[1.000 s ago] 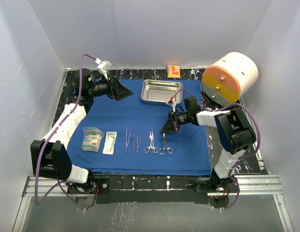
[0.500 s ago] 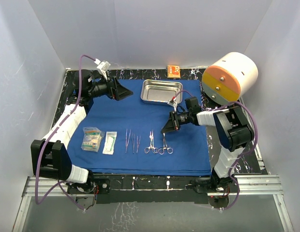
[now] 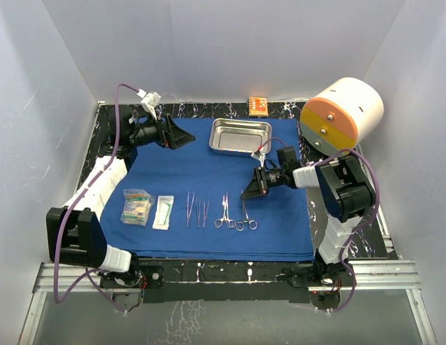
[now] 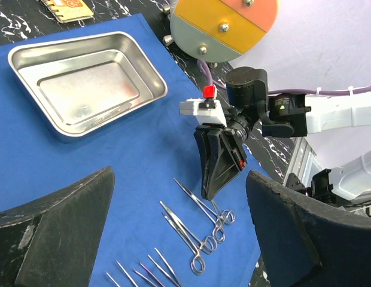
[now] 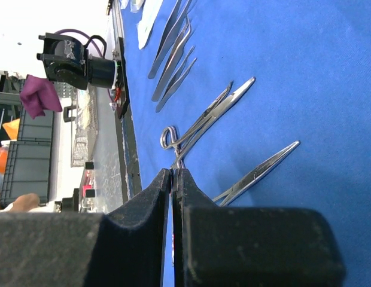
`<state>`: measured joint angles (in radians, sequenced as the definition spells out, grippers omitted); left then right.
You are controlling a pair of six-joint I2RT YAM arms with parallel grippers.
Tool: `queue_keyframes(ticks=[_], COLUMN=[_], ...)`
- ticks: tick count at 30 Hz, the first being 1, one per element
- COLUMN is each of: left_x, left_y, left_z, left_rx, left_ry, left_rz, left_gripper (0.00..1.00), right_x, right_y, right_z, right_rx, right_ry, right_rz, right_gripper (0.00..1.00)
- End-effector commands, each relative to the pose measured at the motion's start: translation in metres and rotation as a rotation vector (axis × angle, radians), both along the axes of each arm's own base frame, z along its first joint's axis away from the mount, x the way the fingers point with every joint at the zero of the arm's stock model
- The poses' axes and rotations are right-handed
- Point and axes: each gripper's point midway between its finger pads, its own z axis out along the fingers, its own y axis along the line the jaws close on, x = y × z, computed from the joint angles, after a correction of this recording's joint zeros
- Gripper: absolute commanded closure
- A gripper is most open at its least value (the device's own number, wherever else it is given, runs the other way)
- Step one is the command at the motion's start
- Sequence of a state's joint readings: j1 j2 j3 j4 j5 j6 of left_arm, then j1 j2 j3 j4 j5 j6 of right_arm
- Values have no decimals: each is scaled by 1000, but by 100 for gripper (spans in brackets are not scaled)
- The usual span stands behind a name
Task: Open and lay out the surgical kit
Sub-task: Place the medical item in the surgical kit.
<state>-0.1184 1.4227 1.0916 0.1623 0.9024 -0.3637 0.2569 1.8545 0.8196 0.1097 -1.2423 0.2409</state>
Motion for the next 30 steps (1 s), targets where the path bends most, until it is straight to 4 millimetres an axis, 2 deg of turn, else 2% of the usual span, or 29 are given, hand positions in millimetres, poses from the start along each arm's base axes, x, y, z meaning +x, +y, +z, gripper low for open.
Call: queue_keyframes(ticks=[1,30], left_x=[-8,-8], left_y=[2,4], left_z=[24,22], left_rx=[-23,-47], left_ry=[-72,-57], left_rz=[-13,-9], left_gripper=[10,9], right_x=[4,9], right_y=[0,-3], right_z=[3,-19], right_rx=[35,-12], right_ry=[-15,32], right_rz=[10,3], right_gripper=[100,85])
